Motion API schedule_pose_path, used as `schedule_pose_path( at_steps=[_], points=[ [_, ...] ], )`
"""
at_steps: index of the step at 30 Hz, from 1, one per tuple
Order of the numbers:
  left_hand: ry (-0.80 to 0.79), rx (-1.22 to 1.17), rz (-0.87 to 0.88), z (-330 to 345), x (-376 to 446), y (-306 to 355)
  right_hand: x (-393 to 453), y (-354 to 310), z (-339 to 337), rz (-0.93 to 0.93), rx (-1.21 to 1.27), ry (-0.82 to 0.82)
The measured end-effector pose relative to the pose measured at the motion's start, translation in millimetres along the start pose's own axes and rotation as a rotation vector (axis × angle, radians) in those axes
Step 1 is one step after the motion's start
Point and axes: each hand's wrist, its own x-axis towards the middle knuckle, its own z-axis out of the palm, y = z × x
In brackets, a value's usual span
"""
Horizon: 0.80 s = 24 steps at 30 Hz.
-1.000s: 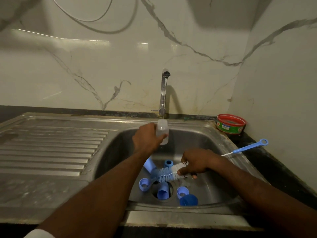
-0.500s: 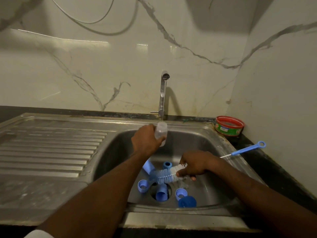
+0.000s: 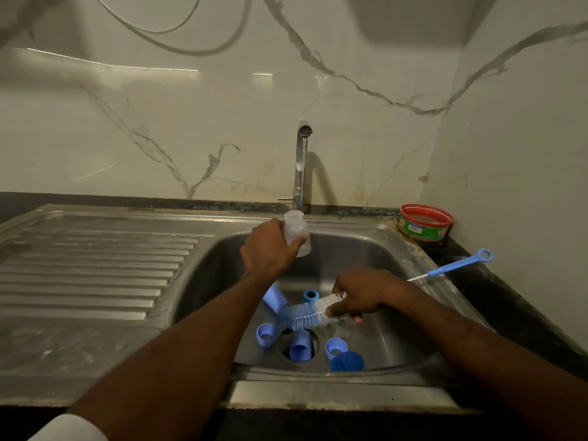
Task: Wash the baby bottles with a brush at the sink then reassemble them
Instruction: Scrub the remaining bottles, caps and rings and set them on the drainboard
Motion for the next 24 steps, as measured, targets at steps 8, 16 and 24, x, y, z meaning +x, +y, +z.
schedule_pose_path(
  at_steps=[8,16,24],
  points=[
    [-0.082,0.032,-0.006,4.8,-1.3,1.6,3.1,0.6,2.2,0.007,0.016,-0.003],
    [-0.192,0.089,-0.049,5.2,-2.4,-3.7,4.4,1.3,3.1,0.003,0.013,-0.009],
    [-0.159,0.056,-0.017,6.1,-4.2,-2.5,4.9,0.2,4.6,0.018,0.040,-0.024]
  ],
)
